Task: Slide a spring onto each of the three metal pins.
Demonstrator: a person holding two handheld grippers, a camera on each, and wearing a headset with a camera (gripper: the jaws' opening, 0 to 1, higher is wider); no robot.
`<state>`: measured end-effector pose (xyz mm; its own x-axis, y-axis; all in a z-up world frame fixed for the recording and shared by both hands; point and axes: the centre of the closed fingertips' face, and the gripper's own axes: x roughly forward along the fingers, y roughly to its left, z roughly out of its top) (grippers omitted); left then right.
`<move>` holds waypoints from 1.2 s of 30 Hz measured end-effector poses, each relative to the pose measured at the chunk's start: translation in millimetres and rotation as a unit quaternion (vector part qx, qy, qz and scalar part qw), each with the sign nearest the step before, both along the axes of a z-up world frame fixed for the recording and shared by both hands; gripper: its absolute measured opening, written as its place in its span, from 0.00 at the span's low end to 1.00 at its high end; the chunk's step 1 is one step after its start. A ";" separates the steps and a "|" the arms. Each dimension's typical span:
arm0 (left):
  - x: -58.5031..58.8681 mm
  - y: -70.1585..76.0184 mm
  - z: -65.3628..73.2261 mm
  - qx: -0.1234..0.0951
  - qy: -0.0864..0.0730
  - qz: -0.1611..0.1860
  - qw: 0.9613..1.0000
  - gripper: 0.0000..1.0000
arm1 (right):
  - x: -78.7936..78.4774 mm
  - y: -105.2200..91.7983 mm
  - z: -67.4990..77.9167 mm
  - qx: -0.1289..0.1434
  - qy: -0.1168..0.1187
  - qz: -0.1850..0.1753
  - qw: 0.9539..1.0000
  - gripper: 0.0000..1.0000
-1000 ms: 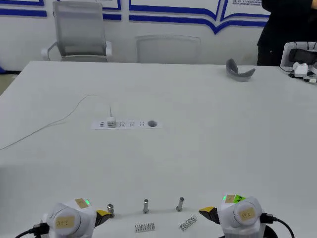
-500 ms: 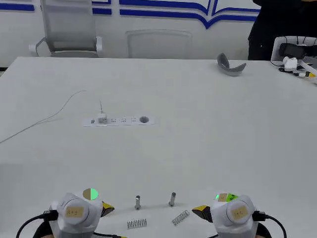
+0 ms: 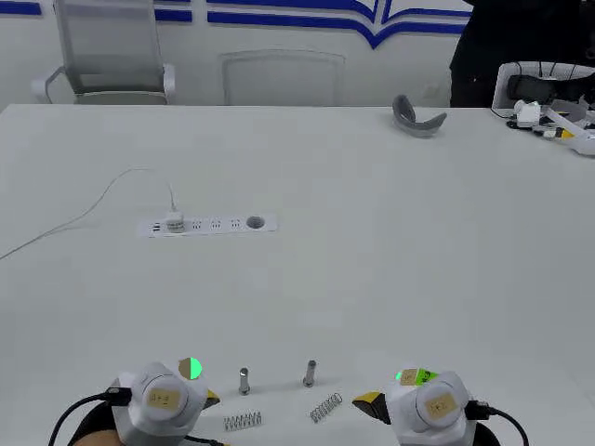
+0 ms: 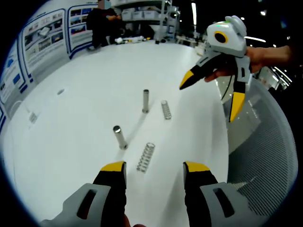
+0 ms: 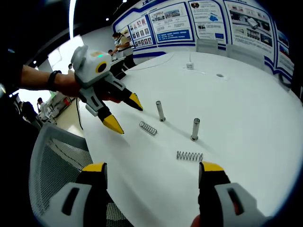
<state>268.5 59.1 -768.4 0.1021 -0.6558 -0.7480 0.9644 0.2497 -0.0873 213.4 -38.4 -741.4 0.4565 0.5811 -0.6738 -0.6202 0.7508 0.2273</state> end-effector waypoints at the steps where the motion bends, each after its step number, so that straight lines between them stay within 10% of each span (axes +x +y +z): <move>1: 1.6 -1.6 -2.4 0.003 -0.001 -0.003 1.000 0.46 | -0.3 0.1 -0.5 0.001 0.001 0.000 1.000 0.80; 17: 8.4 -12.5 -31.8 0.037 0.000 -0.035 0.999 0.30 | -1.5 -1.3 -5.1 0.000 0.012 0.012 1.000 0.80; 36: 5.7 -3.7 -32.8 0.048 -0.001 -0.015 0.999 0.11 | -0.8 7.1 -5.9 0.005 0.015 0.027 0.999 0.79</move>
<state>274.2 55.3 -801.2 0.0858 -0.5842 -0.8071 0.9716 0.2285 -0.0621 212.5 -31.3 -747.3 0.4031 0.6109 -0.6815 -0.6531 0.7136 0.2534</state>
